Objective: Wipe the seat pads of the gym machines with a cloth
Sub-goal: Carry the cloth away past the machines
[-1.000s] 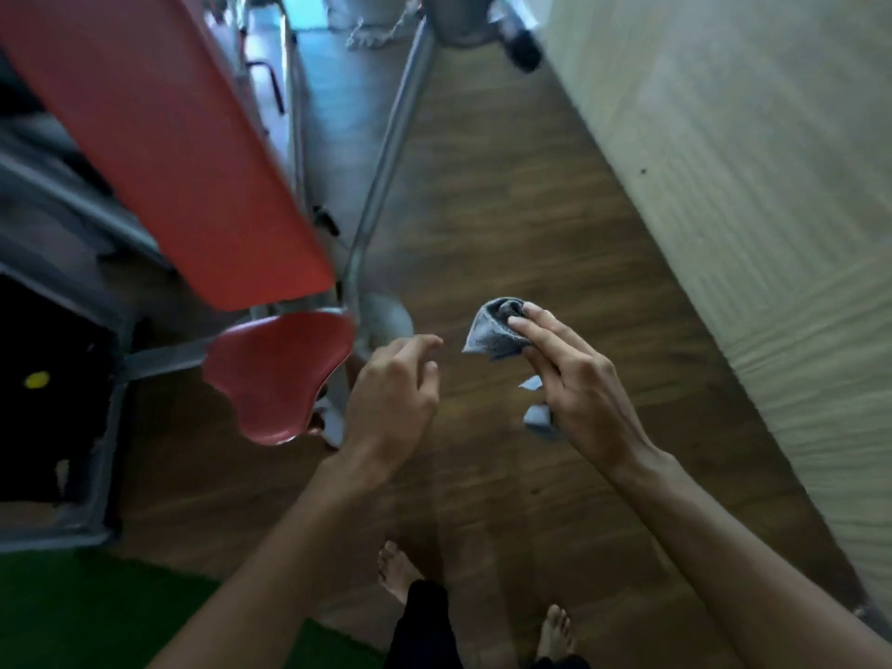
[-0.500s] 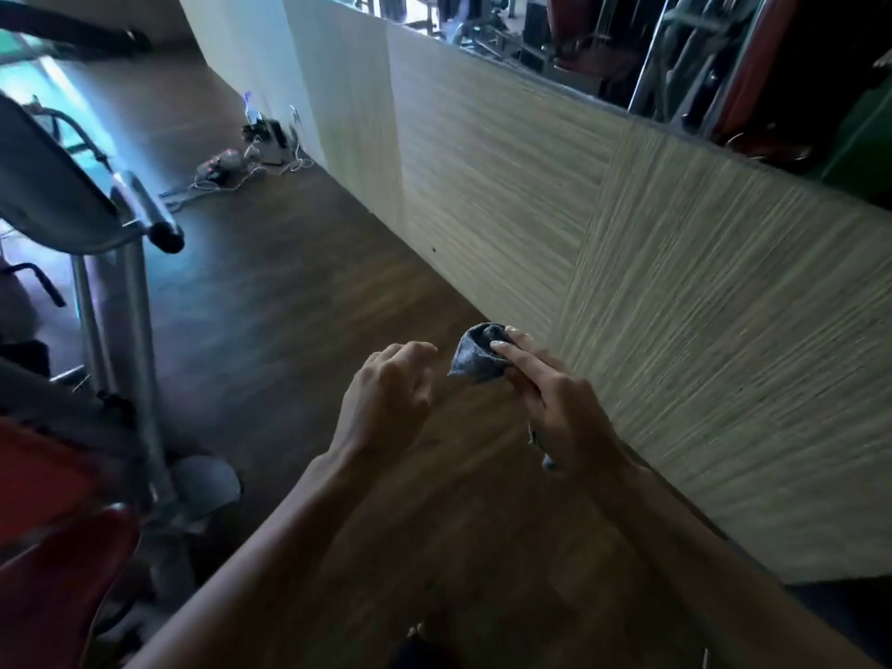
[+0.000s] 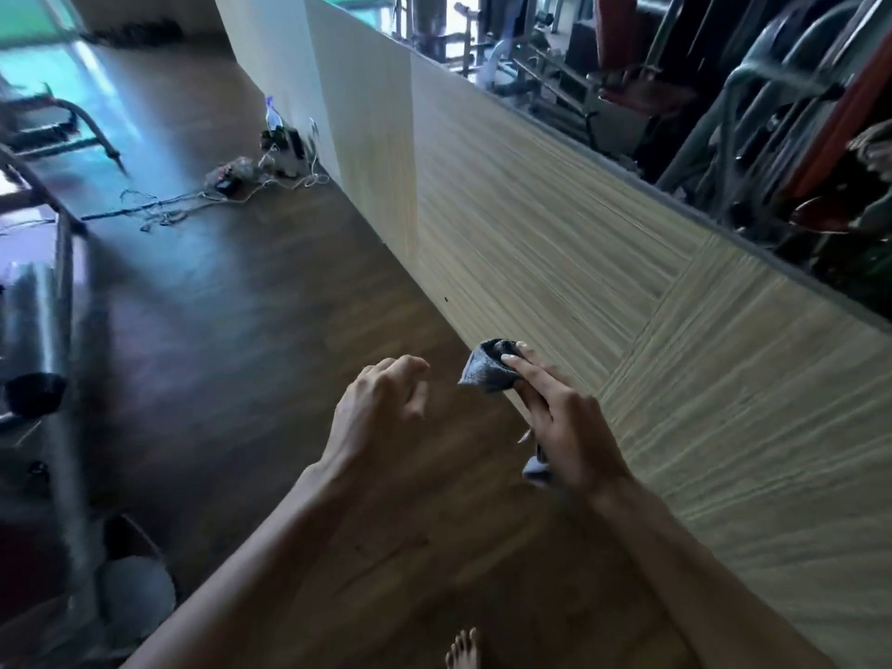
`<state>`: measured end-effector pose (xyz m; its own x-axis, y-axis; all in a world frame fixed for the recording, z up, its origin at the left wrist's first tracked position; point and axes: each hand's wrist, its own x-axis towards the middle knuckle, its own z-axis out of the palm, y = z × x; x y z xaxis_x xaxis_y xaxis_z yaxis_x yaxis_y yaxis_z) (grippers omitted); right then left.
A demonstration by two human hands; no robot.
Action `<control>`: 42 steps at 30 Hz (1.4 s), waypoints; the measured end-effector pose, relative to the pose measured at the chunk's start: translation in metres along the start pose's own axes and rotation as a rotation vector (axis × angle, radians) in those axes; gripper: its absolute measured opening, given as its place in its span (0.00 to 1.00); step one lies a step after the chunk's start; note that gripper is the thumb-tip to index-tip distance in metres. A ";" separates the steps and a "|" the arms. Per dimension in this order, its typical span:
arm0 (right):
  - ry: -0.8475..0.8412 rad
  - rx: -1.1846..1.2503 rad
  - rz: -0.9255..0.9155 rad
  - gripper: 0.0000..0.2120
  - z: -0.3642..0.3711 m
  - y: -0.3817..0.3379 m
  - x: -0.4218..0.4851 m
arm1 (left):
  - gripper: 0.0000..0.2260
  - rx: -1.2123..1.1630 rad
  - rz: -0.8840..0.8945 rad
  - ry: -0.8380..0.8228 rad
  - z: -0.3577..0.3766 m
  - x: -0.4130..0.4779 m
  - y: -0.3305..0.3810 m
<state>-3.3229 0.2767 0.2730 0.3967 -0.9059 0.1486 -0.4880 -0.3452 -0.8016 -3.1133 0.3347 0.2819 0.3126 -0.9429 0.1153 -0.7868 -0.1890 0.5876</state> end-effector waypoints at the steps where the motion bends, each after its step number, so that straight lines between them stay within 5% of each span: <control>1: -0.005 0.013 -0.021 0.17 0.001 0.004 0.027 | 0.11 0.002 -0.019 0.007 -0.002 0.024 -0.003; 12: -0.104 -0.061 -0.217 0.17 0.054 0.054 0.360 | 0.11 0.066 -0.209 0.103 -0.003 0.308 -0.076; 19: -0.296 0.020 -0.365 0.16 0.129 0.022 0.580 | 0.10 0.087 -0.403 0.235 -0.049 0.467 -0.141; 26: -0.410 0.038 -0.455 0.16 0.260 -0.029 0.759 | 0.10 0.104 -0.537 0.313 -0.099 0.605 -0.265; 42: -0.625 0.084 -0.400 0.16 0.589 -0.176 1.143 | 0.11 0.363 -0.629 0.186 -0.280 0.934 -0.598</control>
<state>-2.3256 -0.5530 0.2425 0.9118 -0.3979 0.1015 -0.1625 -0.5766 -0.8007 -2.2014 -0.3563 0.2626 0.8210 -0.5709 -0.0028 -0.5457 -0.7862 0.2899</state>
